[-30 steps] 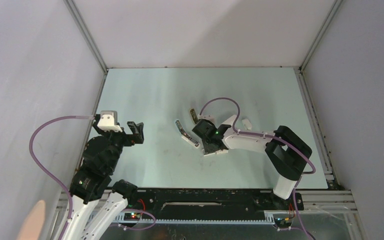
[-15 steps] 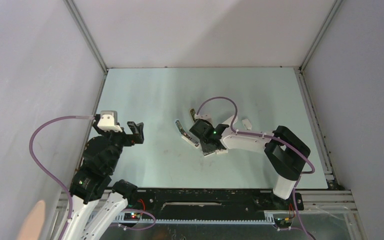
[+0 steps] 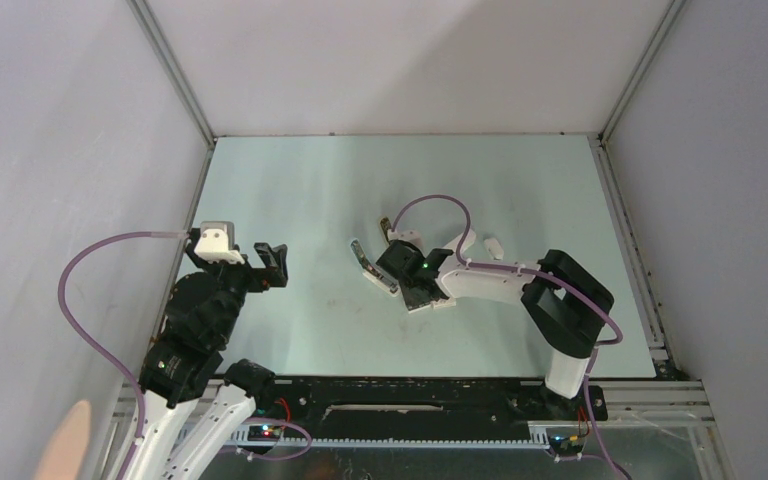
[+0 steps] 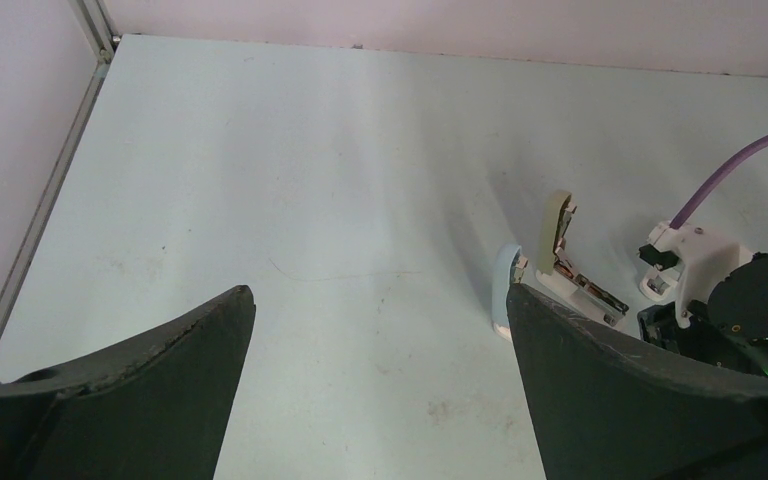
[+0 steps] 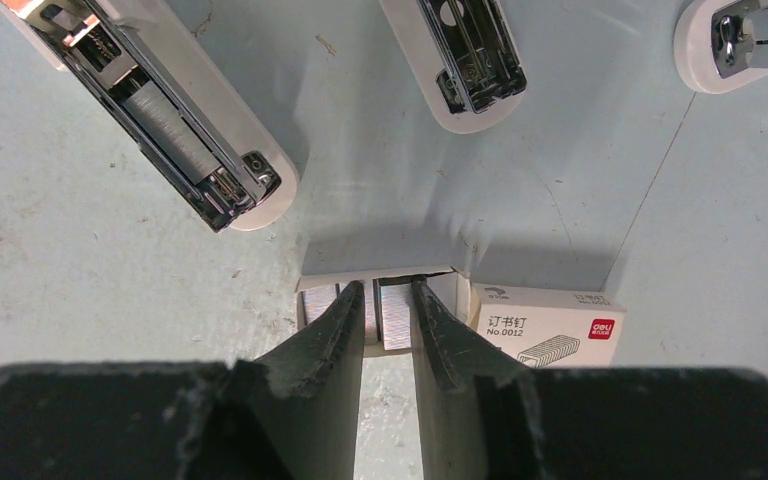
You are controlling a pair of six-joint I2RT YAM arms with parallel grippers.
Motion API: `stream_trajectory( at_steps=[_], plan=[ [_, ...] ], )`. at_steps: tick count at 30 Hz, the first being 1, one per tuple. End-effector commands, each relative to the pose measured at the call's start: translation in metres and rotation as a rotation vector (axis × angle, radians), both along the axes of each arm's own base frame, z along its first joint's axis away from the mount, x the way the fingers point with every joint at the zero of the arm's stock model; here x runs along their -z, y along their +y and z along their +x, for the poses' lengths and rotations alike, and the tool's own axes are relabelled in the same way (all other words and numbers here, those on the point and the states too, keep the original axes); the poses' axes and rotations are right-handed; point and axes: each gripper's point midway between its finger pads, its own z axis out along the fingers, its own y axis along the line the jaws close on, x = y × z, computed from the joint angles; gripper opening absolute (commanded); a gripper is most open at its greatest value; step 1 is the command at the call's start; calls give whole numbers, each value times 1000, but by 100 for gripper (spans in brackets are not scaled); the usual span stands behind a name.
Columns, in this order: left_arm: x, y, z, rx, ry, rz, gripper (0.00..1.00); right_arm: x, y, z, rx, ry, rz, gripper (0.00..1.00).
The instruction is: Load the staples into the stapler
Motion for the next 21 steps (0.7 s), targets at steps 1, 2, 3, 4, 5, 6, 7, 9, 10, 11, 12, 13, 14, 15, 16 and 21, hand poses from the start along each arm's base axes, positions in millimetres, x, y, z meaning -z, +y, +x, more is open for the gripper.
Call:
stream_trajectory(
  at_steps=[1, 2, 3, 4, 5, 6, 7, 9, 10, 11, 12, 13, 14, 15, 16, 21],
  plan=[
    [-7, -5, 3, 22, -25, -6, 100, 1, -1, 4, 4, -14, -36, 27],
    [-7, -5, 3, 21, -27, -6, 100, 2, -1, 3, 1, -10, -36, 27],
    [-7, -5, 3, 22, -27, -7, 100, 3, 0, 2, -2, -2, -36, 27],
    [-7, -5, 3, 23, -25, -6, 100, 4, 0, 1, -3, 6, -35, 27],
    [-7, -5, 3, 22, -27, -7, 100, 5, 1, 0, -7, 13, -32, 28],
    [-7, -5, 3, 23, -26, -6, 100, 6, 2, -1, -9, 21, -27, 28],
    [-7, -5, 3, 23, -26, -7, 100, 7, 4, -3, -14, 30, -20, 28],
    [-7, -6, 2, 26, -26, -6, 100, 8, 9, -5, -28, 47, 4, 28],
    [-7, -5, 2, 25, -27, -7, 100, 6, 12, -6, -35, 49, 17, 27],
    [-8, -5, 2, 25, -29, -8, 100, 4, 15, -6, -42, 48, 30, 27],
    [-7, -5, 2, 25, -28, -7, 100, 2, 17, -6, -48, 47, 42, 27],
    [-7, -6, 2, 26, -28, -7, 100, 0, 19, -6, -54, 42, 50, 26],
    [-7, -5, 2, 24, -28, -7, 100, -3, 20, -5, -56, 35, 57, 26],
    [-8, -5, 2, 25, -29, -8, 100, -4, 19, -4, -57, 33, 55, 26],
    [-8, -5, 2, 25, -30, -8, 100, -4, 18, -3, -56, 29, 48, 26],
    [-8, -6, 2, 28, -30, -9, 100, 4, 2, -4, -39, 26, -32, 26]
  ],
)
